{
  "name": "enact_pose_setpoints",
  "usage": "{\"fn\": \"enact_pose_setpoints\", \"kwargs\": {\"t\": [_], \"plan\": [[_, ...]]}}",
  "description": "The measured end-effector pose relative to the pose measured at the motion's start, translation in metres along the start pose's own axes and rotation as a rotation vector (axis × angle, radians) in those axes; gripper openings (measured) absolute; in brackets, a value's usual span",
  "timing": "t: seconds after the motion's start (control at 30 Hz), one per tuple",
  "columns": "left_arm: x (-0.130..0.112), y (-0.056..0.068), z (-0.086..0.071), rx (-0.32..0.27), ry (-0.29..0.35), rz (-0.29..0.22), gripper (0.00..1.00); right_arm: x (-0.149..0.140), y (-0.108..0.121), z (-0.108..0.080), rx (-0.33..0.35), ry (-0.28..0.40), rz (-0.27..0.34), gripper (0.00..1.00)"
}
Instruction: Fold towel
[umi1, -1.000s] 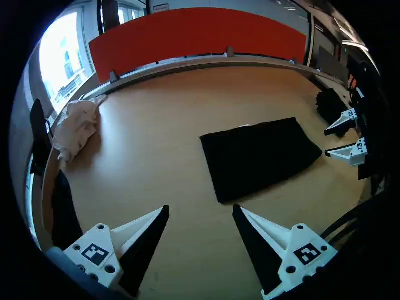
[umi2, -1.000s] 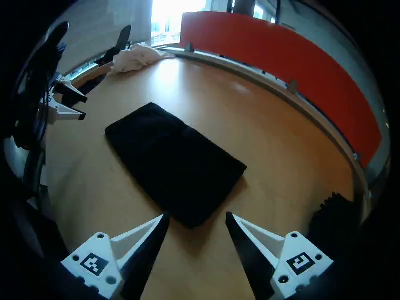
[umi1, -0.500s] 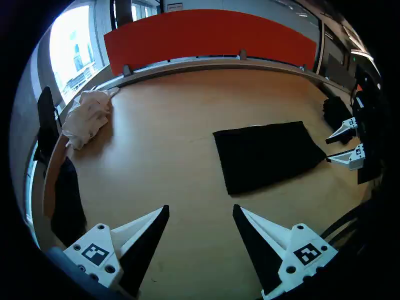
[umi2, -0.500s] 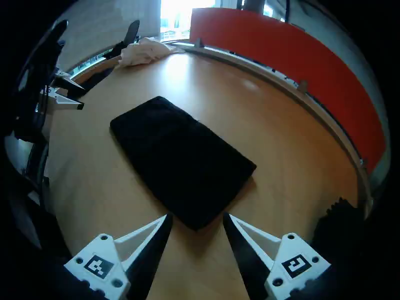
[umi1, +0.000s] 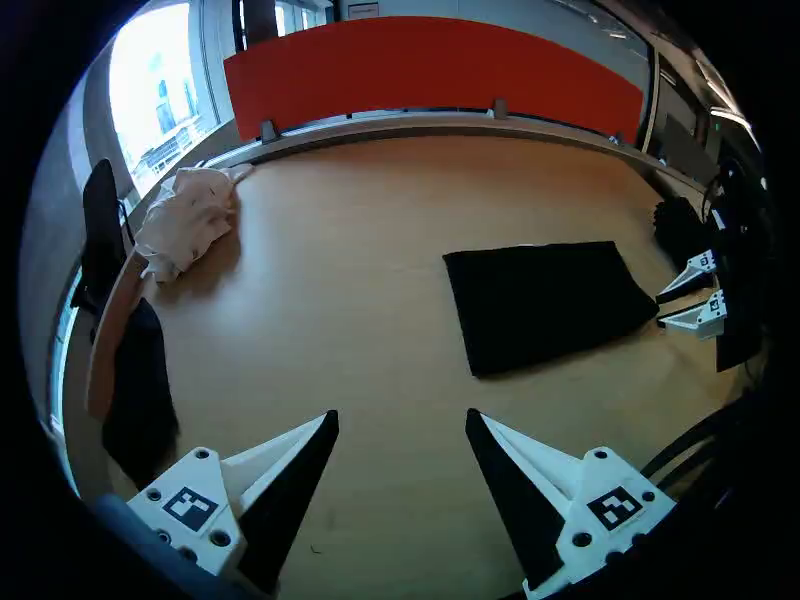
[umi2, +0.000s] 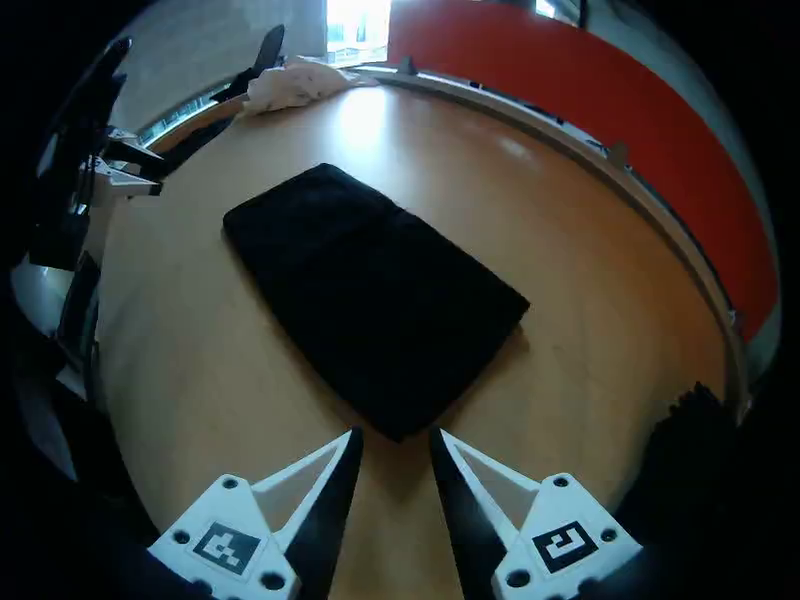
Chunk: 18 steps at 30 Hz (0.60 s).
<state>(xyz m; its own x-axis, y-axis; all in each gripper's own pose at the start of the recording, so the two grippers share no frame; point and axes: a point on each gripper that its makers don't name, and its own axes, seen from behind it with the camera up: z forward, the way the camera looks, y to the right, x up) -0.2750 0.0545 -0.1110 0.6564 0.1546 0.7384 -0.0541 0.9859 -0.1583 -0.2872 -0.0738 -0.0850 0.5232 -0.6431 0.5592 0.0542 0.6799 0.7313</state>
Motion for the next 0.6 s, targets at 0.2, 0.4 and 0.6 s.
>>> {"fn": "enact_pose_setpoints", "kwargs": {"t": [0.2, 0.4, 0.6], "plan": [[0.0007, -0.0004, -0.0001, 0.0, 0.001, 0.006, 0.94, -0.0022, -0.0005, 0.0028, 0.013, -0.011, 0.007, 0.27], [0.0007, 0.0, 0.0008, -0.001, 0.0, 0.009, 0.94, -0.0018, -0.0008, 0.0029, 0.016, -0.01, 0.005, 0.25], [-0.0004, -0.001, 0.0017, 0.0, -0.003, 0.014, 0.94, -0.0012, -0.0019, 0.0041, 0.023, -0.009, -0.002, 0.08]]}}
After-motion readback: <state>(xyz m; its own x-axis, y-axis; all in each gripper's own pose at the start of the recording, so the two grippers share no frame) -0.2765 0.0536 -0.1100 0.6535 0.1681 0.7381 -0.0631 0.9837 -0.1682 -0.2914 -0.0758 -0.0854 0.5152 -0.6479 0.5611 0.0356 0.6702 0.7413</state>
